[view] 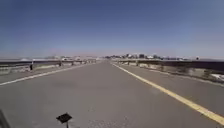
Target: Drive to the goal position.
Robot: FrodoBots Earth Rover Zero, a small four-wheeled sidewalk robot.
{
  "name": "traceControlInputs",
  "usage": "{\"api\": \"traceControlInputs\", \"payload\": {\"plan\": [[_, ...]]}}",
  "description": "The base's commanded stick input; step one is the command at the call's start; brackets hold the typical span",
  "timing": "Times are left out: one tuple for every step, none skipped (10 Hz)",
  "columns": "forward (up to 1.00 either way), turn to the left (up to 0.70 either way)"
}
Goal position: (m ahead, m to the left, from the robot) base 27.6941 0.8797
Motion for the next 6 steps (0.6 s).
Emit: {"api": "traceControlInputs", "payload": {"plan": [[1.00, 0.00], [1.00, 0.00], [1.00, 0.00], [1.00, 0.00], [1.00, 0.00], [1.00, 0.00]]}}
